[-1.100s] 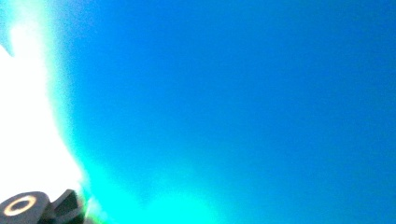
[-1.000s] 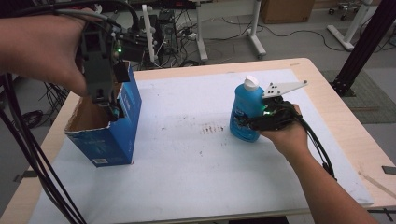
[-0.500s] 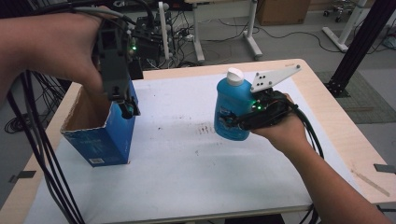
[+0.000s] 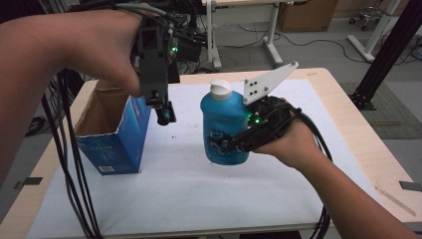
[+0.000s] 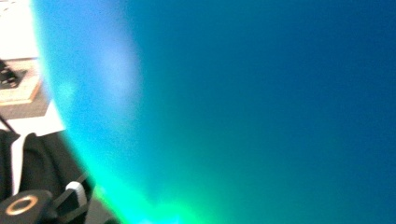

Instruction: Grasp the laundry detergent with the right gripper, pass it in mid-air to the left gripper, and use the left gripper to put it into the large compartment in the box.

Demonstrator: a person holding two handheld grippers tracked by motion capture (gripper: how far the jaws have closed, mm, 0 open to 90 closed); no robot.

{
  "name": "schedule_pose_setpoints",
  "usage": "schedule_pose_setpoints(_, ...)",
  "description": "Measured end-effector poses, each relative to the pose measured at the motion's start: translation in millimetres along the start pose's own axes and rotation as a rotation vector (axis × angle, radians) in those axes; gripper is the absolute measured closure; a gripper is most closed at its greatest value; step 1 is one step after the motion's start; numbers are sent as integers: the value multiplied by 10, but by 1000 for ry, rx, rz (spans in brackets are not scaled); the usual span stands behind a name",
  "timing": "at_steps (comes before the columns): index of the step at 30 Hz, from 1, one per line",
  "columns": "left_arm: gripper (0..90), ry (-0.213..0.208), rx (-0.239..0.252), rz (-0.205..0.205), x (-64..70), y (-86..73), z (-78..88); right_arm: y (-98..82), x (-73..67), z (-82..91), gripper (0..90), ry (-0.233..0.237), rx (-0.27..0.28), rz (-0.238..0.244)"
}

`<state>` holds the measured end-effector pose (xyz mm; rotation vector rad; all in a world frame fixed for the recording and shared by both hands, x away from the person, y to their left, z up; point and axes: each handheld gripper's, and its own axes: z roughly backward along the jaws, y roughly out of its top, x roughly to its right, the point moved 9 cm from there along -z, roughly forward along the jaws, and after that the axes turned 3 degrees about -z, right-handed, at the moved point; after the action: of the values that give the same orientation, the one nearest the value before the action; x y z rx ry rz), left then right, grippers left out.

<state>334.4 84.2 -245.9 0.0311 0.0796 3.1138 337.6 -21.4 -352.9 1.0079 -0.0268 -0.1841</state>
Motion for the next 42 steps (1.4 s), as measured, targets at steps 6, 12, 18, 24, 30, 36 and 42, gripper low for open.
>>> schedule_pose_setpoints(6,18,-1,3,-27,60,73,-6,129,-134,-128,462,70,-11,27)
schedule_pose_setpoints(12,18,2,10,-31,77,140,-21,227,-193,-221,462,103,-4,40)
schedule_pose_setpoints(18,18,-5,-1,-39,89,191,-58,305,-248,-269,462,130,-4,49)
schedule_pose_setpoints(24,18,-14,-11,-47,95,227,-101,369,-275,-301,462,135,-6,61)
schedule_pose_setpoints(30,17,-19,-15,-43,97,230,-131,404,-279,-307,462,142,4,65)
schedule_pose_setpoints(36,18,-23,-23,-40,83,231,-173,423,-272,-300,462,139,9,68)
schedule_pose_setpoints(42,18,-22,-13,-35,94,262,-184,427,-282,-301,462,135,-1,56)
